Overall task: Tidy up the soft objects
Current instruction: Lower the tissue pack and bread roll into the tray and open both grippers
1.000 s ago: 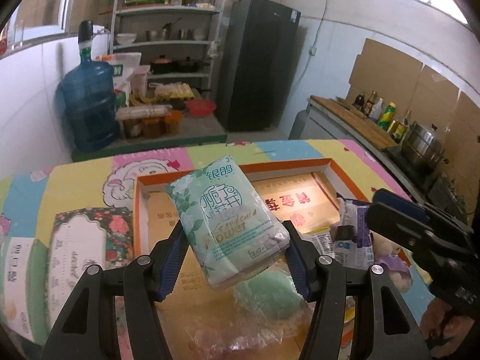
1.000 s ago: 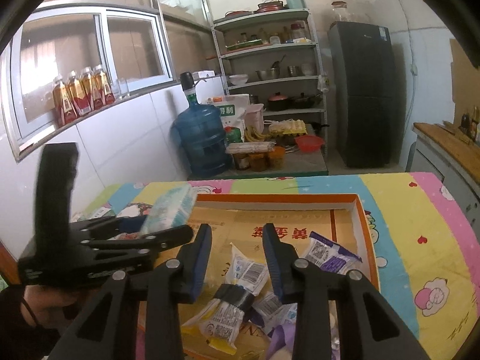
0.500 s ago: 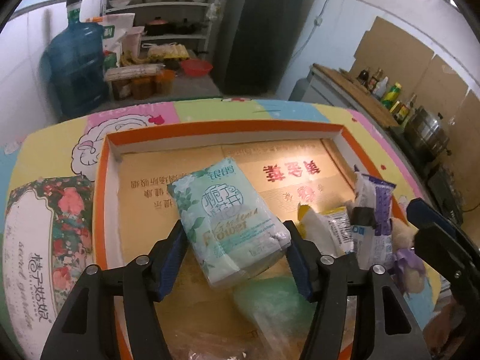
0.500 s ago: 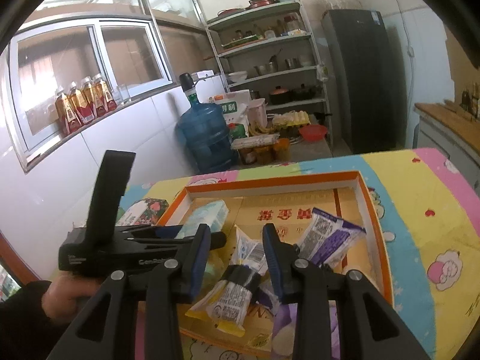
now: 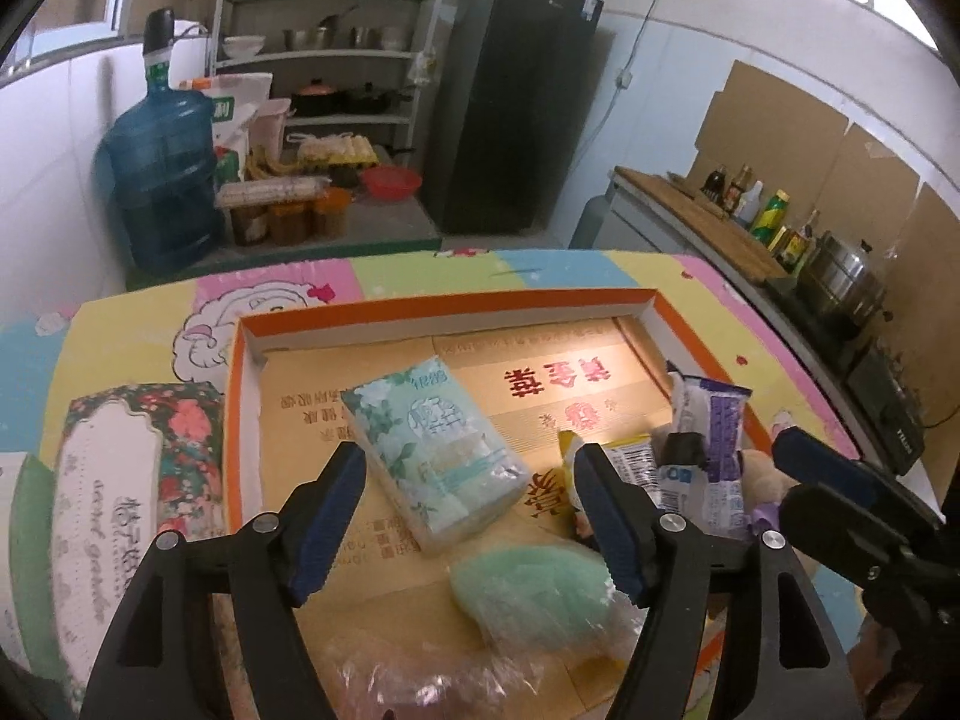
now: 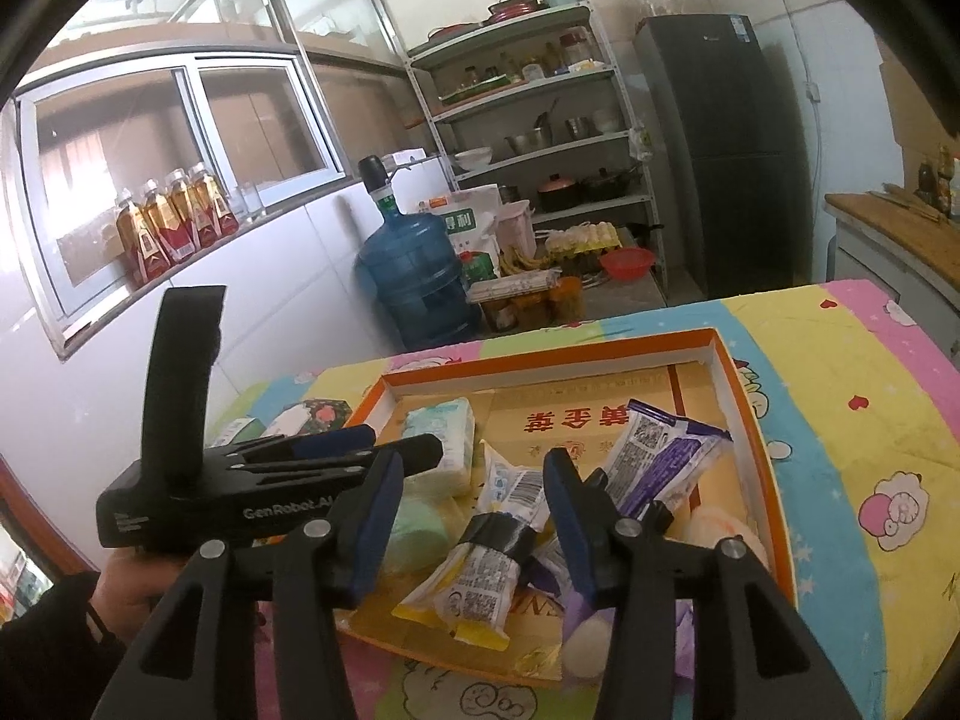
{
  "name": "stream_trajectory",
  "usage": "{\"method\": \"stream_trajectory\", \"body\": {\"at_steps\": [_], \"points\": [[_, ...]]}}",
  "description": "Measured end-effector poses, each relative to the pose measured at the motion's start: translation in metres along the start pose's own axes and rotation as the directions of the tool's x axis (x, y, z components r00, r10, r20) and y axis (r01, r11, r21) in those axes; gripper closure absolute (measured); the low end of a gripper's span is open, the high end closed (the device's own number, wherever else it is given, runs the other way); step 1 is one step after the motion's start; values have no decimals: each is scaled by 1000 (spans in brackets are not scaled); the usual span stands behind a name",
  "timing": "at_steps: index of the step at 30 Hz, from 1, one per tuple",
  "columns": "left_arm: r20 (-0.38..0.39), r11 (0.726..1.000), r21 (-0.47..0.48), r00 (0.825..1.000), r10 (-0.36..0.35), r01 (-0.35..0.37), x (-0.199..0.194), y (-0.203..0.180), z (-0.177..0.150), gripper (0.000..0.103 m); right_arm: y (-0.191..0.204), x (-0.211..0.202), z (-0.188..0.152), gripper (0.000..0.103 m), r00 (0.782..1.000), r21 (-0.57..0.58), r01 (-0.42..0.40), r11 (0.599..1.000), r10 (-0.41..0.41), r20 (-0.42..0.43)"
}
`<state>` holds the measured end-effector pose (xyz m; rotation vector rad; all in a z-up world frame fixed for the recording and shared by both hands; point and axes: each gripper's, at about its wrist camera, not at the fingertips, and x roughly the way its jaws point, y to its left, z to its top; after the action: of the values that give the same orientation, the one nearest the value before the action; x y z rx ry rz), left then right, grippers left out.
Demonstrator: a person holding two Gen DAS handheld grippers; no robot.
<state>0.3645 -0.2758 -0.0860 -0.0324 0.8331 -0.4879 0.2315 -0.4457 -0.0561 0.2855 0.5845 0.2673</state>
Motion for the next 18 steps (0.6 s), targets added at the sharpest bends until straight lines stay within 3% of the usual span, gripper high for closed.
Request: {"method": "stream_trajectory", "body": {"at_steps": [18], "points": [[120, 1000, -3, 993, -9, 9, -78, 0, -26, 29, 35, -23, -6, 54, 1000, -35, -7, 999, 8, 17]]}}
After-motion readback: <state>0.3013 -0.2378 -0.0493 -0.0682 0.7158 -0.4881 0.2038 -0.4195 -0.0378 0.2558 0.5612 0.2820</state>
